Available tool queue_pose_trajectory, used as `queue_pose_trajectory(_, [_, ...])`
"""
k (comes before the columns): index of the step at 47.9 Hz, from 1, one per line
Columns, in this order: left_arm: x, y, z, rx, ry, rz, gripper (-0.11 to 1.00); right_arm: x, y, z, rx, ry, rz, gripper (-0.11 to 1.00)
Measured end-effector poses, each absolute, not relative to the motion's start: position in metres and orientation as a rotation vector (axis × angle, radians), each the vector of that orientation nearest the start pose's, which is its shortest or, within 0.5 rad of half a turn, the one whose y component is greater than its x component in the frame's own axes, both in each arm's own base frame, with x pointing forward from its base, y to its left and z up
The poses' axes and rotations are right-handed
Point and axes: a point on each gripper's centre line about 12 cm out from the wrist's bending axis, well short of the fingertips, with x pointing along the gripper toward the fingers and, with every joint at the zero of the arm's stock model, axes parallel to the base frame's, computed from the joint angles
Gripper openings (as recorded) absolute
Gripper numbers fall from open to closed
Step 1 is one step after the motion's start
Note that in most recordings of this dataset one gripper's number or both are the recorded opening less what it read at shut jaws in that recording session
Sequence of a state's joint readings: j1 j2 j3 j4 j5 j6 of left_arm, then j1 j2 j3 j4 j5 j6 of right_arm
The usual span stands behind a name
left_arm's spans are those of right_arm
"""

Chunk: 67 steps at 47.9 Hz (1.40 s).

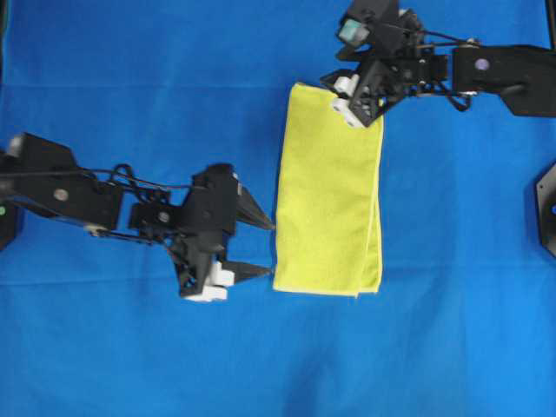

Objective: Fold the yellow towel.
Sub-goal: 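Lay the rotated towel flat and open both grippers, then grasp the far corners of the folded towel with both grippers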

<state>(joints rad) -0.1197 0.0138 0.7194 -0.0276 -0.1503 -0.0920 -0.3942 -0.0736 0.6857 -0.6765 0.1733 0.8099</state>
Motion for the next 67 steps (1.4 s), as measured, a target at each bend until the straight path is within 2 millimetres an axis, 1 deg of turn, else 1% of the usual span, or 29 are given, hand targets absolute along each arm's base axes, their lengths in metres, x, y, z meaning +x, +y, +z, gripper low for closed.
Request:
queue_pose_trajectory(7, [0.370, -0.021, 0.186, -0.059, 0.503, -0.033, 0.74, 0.319, -0.144, 0.197, 0.231, 0.666, -0.525, 0.61])
queue_pose_trajectory(12, [0.362, -0.010, 0.203, -0.016, 0.421, -0.019, 0.74, 0.303, -0.134, 0.210, 0.224, 0.624, -0.515, 0.61])
queue_pose_trajectory(15, [0.358, -0.005, 0.210, 0.005, 0.382, -0.008, 0.74, 0.293, -0.128, 0.217, 0.220, 0.599, -0.506, 0.61])
queue_pose_trajectory(21, [0.349, 0.009, 0.215, 0.029, 0.335, 0.027, 0.74, 0.271, -0.118, 0.225, 0.215, 0.548, -0.491, 0.61])
queue_pose_trajectory(27, [0.337, 0.024, 0.216, 0.030, 0.313, 0.070, 0.74, 0.250, -0.106, 0.230, 0.210, 0.490, -0.466, 0.61])
queue_pose_trajectory(32, [0.328, 0.034, 0.217, 0.027, 0.290, 0.103, 0.74, 0.236, -0.098, 0.230, 0.208, 0.446, -0.440, 0.61])
queue_pose_trajectory(35, [0.326, 0.036, 0.218, 0.027, 0.278, 0.111, 0.74, 0.230, -0.093, 0.226, 0.210, 0.429, -0.418, 0.61])
queue_pose_trajectory(40, [0.326, 0.036, 0.219, 0.024, 0.272, 0.110, 0.74, 0.227, -0.089, 0.224, 0.211, 0.418, -0.403, 0.61])
queue_pose_trajectory(62, [0.326, 0.036, 0.219, 0.020, 0.270, 0.111, 0.74, 0.228, -0.089, 0.224, 0.204, 0.415, -0.393, 0.61])
queue_pose_trajectory(67, [0.328, 0.038, 0.219, 0.019, 0.272, 0.117, 0.74, 0.230, -0.090, 0.220, 0.204, 0.434, -0.396, 0.61])
